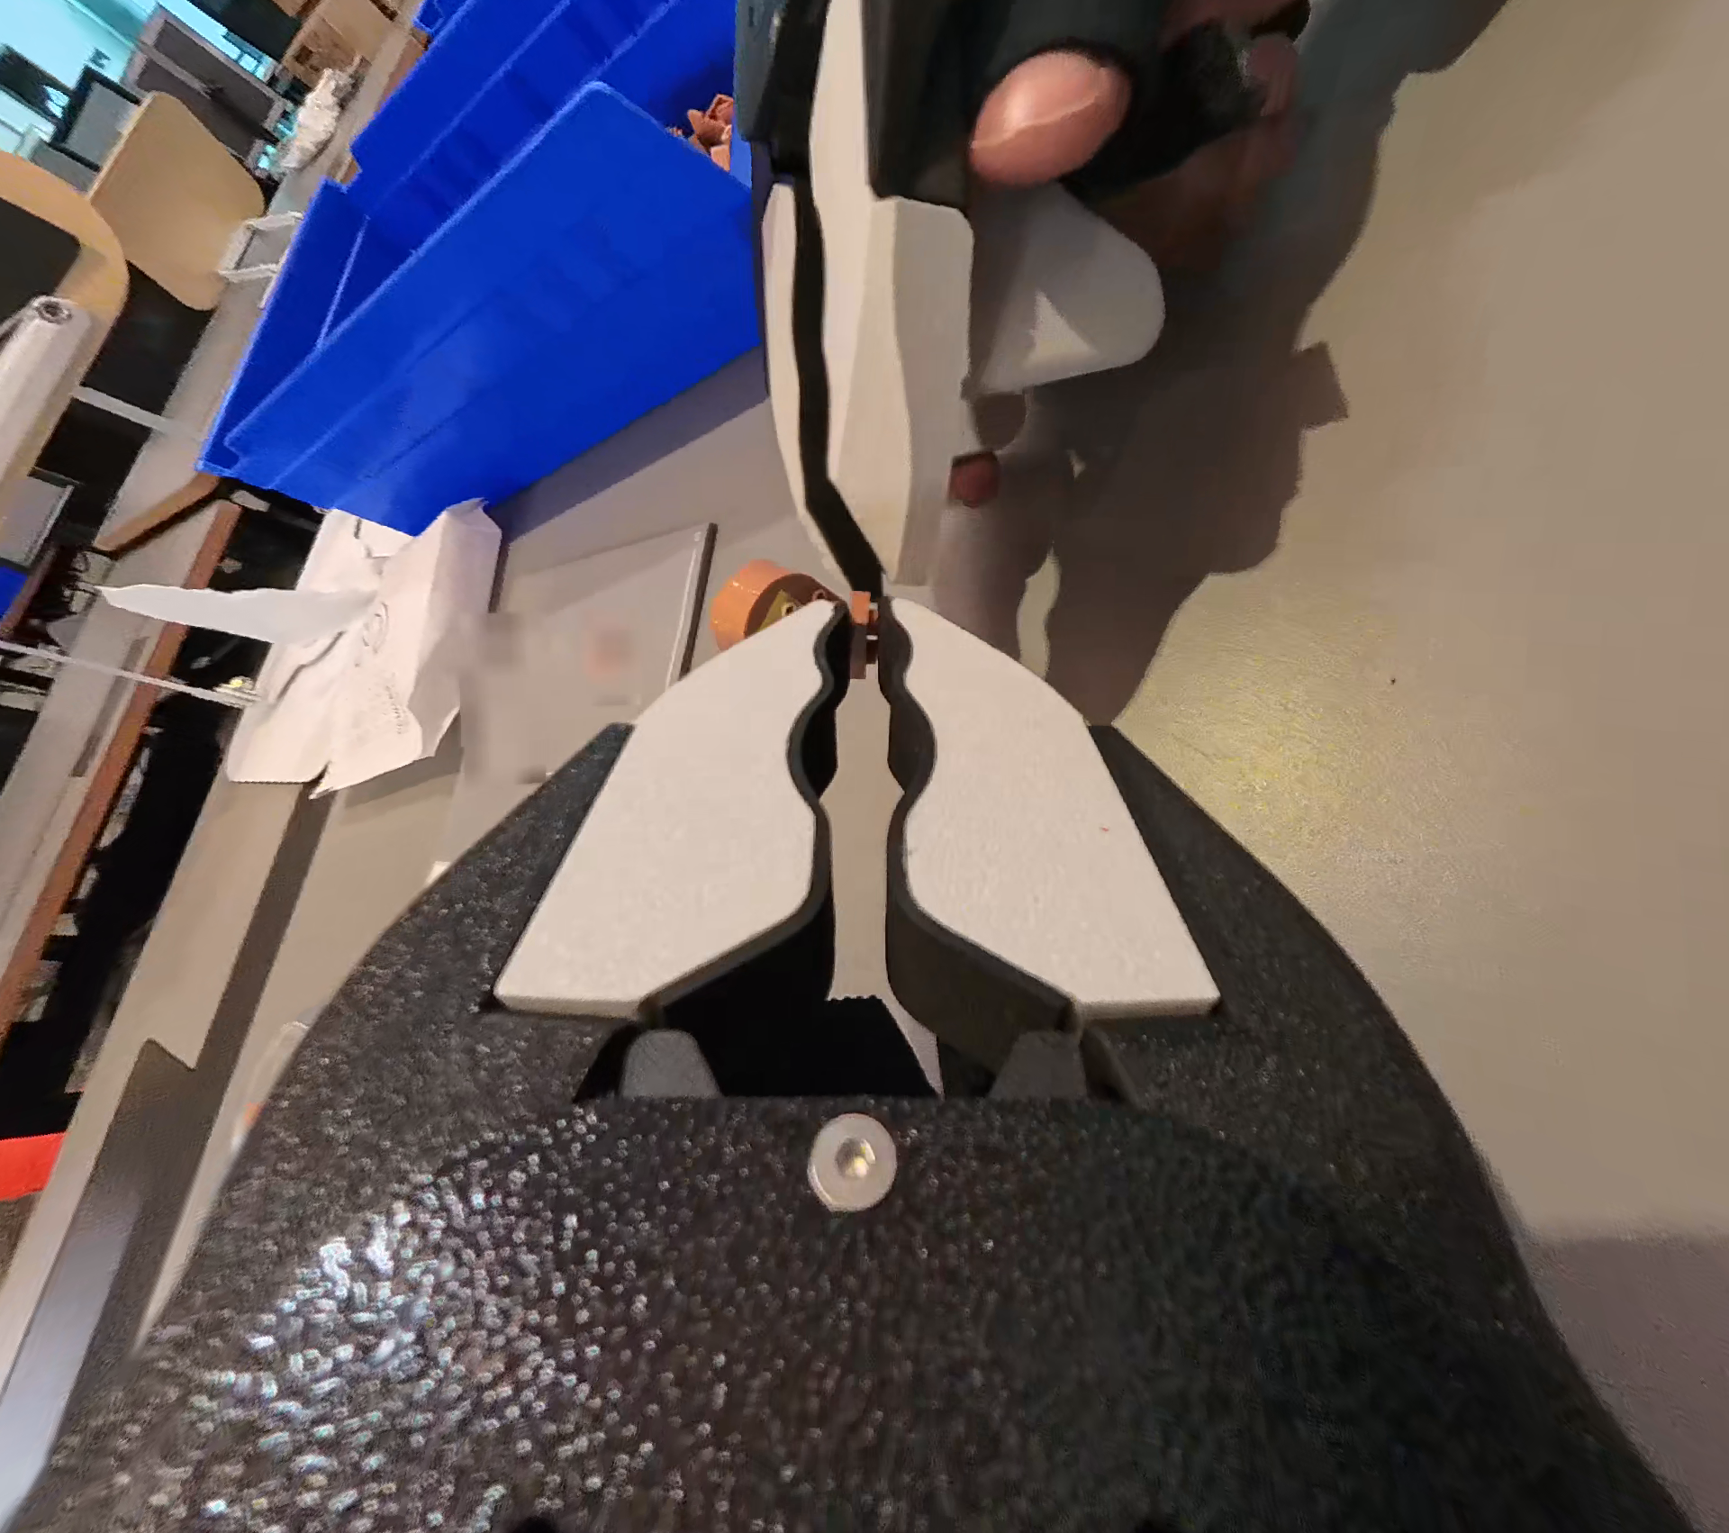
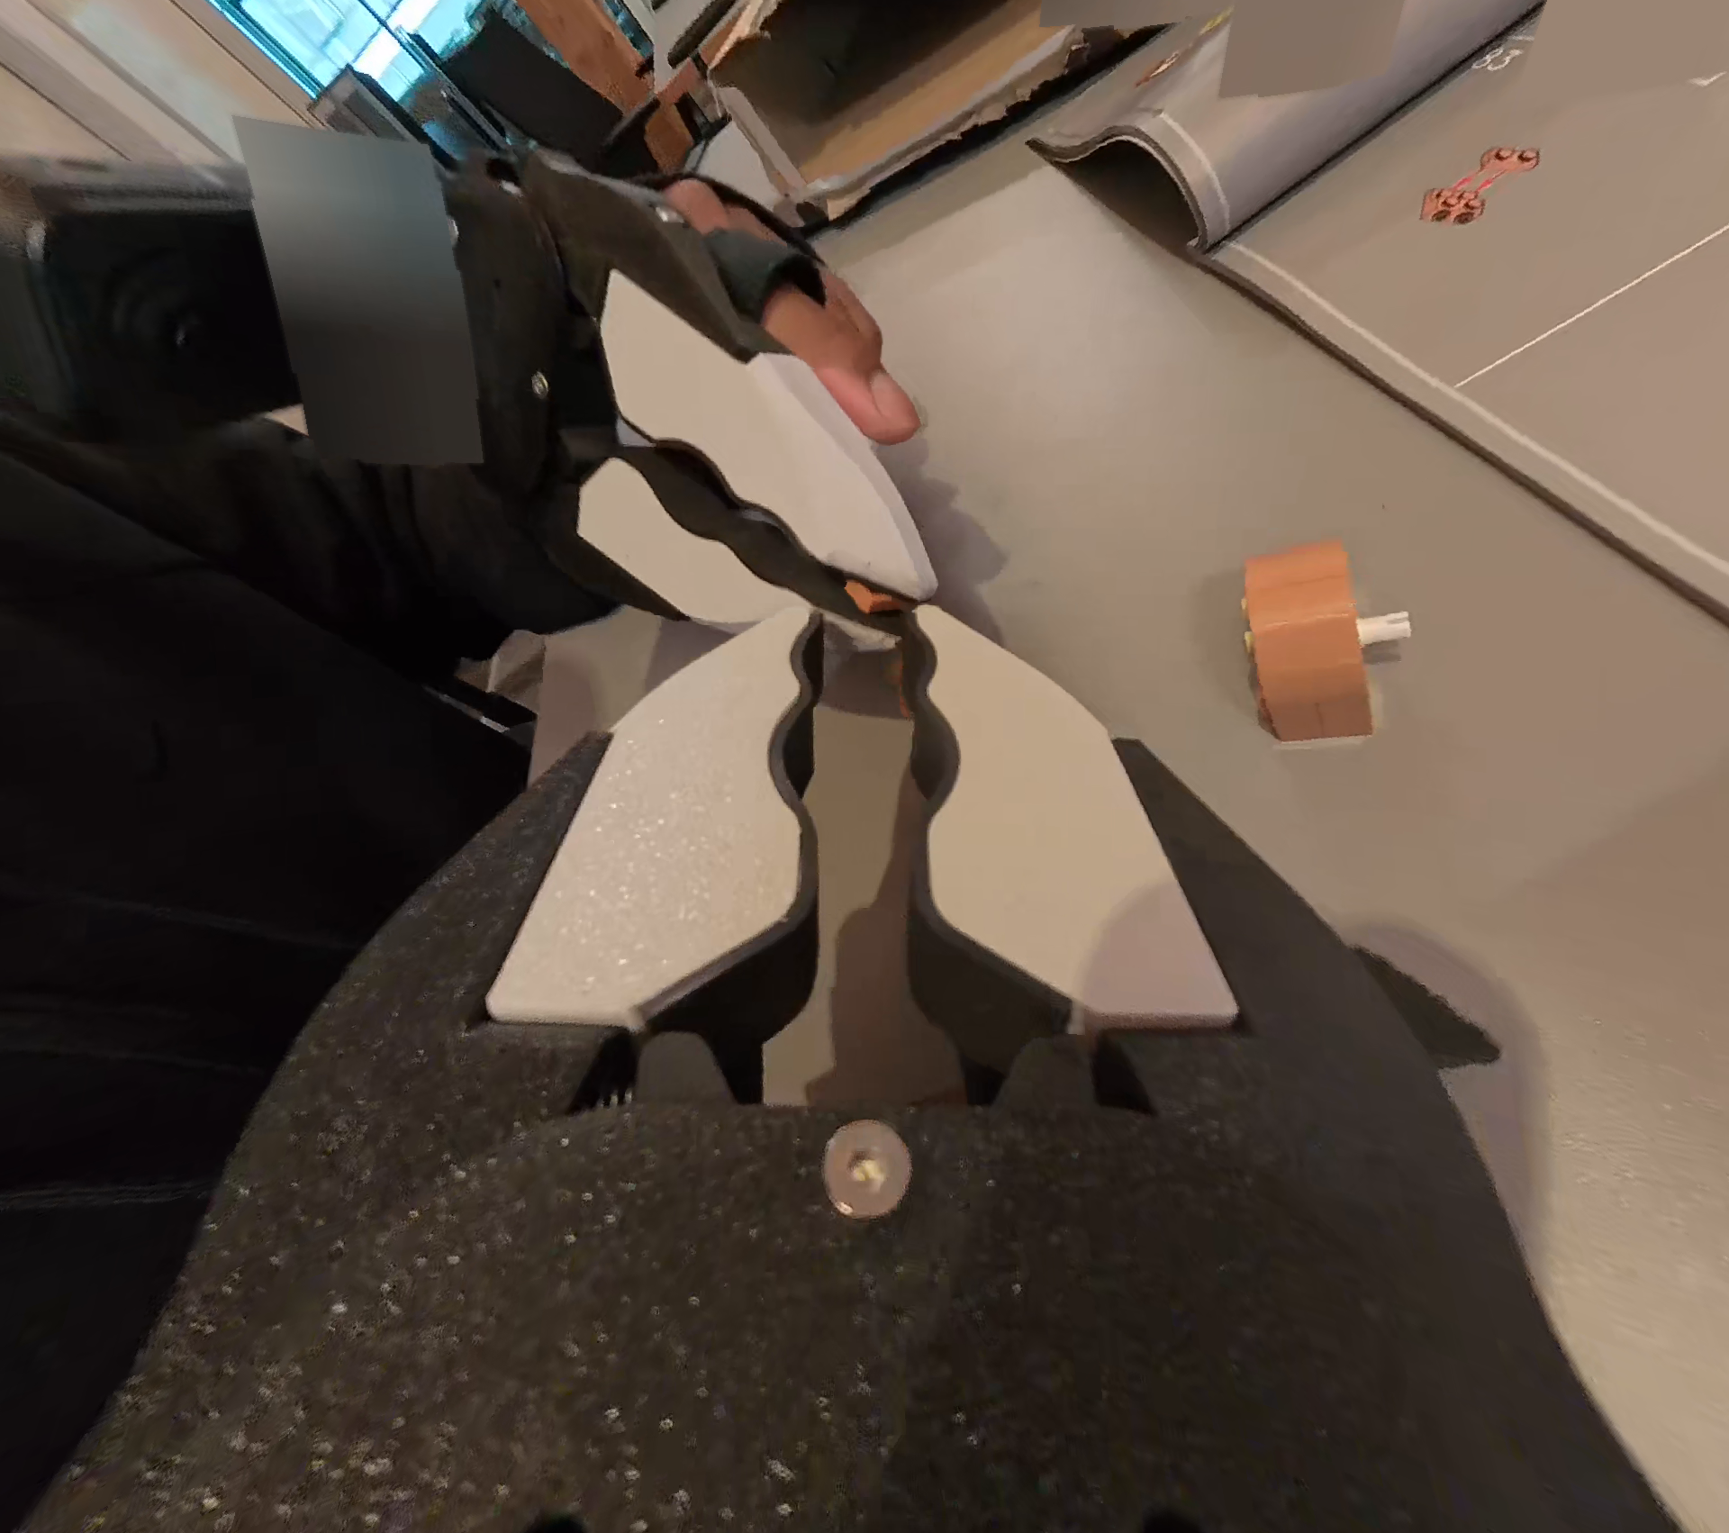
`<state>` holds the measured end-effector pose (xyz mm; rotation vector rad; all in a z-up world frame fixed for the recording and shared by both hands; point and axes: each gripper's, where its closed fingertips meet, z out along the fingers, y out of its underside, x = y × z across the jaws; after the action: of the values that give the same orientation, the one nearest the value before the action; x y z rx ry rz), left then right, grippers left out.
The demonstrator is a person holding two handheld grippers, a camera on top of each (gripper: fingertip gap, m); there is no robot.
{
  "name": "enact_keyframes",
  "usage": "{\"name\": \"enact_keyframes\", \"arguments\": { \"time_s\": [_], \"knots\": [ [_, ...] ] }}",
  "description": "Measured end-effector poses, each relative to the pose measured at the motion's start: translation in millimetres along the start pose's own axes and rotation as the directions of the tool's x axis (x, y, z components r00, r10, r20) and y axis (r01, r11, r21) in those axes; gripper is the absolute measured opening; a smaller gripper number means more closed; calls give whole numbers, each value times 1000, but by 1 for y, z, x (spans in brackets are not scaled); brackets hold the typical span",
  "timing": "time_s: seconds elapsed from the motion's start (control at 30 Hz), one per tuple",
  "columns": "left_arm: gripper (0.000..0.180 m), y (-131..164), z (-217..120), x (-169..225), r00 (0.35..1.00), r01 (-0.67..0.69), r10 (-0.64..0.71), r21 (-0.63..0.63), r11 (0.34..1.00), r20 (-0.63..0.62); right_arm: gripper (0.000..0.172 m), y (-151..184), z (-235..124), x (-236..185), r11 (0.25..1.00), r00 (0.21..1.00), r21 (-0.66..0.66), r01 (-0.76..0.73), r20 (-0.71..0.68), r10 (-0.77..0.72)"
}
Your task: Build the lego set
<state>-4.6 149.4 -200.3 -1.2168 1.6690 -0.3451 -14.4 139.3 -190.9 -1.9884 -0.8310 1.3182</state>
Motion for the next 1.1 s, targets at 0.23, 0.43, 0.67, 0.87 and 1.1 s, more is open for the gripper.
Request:
{"name": "enact_keyframes", "arguments": {
  "time_s": [0.23,0.43,0.67,0.87,1.1],
  "knots": [
    [5,2,3,1,994,-94,96,-36,995,49,14,-1,0,1,999,999,12,-36,3,36],
    [5,0,3,-2,973,-194,200,-63,979,117,15,-1,0,3,996,997,23,-81,10,81],
    [5,-4,2,-2,947,-276,283,-61,959,152,16,-1,0,1,996,996,27,-81,30,80],
    [8,-11,-1,0,943,-293,291,-15,956,163,4,0,-1,0,996,996,29,-79,49,77],
    [9,-15,-2,-1,962,-236,228,40,971,147,2,-2,-2,-3,996,995,50,-75,67,72]
  ]
}}
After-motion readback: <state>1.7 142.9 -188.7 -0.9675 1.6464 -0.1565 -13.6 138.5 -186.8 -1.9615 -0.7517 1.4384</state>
